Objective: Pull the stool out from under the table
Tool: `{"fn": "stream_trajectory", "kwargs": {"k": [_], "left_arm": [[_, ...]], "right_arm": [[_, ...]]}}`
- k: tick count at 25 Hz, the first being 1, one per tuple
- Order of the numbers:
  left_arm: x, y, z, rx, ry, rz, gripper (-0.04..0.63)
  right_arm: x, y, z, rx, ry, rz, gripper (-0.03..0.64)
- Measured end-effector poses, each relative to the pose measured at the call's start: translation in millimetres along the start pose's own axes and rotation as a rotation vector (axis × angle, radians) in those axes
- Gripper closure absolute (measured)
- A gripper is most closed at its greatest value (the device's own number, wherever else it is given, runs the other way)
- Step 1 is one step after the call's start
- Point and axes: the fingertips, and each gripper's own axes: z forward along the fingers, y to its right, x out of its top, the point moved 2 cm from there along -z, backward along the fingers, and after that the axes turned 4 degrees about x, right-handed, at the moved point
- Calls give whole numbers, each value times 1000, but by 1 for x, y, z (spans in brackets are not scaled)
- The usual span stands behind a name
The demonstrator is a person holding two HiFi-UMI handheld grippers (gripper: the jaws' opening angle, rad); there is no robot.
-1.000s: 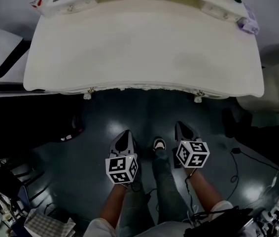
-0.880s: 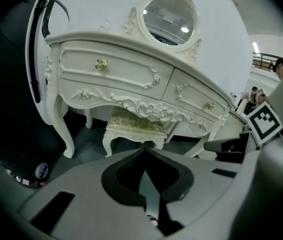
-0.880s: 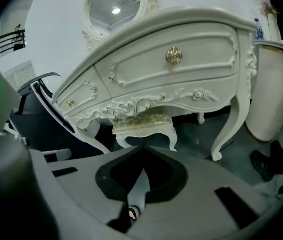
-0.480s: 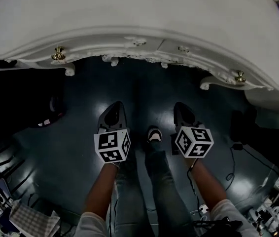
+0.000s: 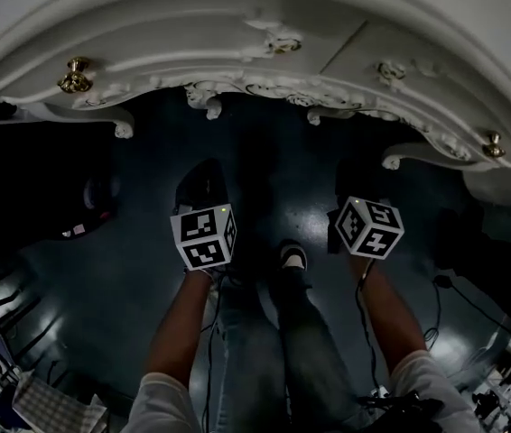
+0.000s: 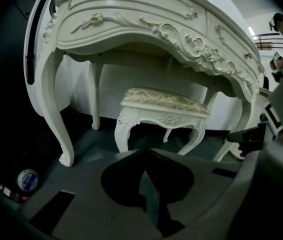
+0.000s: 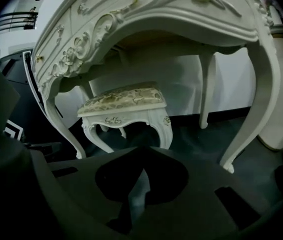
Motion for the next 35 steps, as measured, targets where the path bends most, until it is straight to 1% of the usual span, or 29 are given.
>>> {"fn": "stream_trajectory", "kwargs": {"k": [5, 9, 10, 11, 12, 13, 14, 22, 25, 27, 30, 35], "left_arm": [[-7, -13, 30, -8, 13, 1, 586], [-5, -24, 49, 11, 47, 7, 586], [-5, -27, 53, 17, 54, 7, 584], [-5, -30, 57, 24, 59, 6, 584], [-5, -32, 60, 30, 61, 6, 564], [-6, -35, 64, 36, 61, 5, 528], [-7, -37, 67, 41, 61, 3, 507], [-11, -47, 93, 54, 72, -14, 377], [-8, -49, 103, 65, 84, -9, 368], [-5, -51, 111, 72, 87, -4, 362], [-1, -56, 123, 86, 89, 6, 359], [9, -65, 143, 91, 92, -6, 359]], "right_arm": [[-1, 14, 30, -31, 58, 6, 617], [-6, 25, 46, -57, 84, 31, 614], [-8, 28, 50, -61, 87, 39, 606], [-10, 30, 53, -65, 87, 46, 579], [-12, 32, 55, -69, 87, 52, 554], [-14, 35, 58, -72, 88, 56, 545], [-14, 37, 60, -75, 91, 57, 537], [-8, 50, 83, -65, 120, 79, 470], [-7, 53, 97, -56, 112, 71, 406], [-7, 57, 107, -63, 103, 70, 378], [-2, 63, 116, -90, 104, 68, 373], [8, 67, 133, -108, 127, 69, 373]]}}
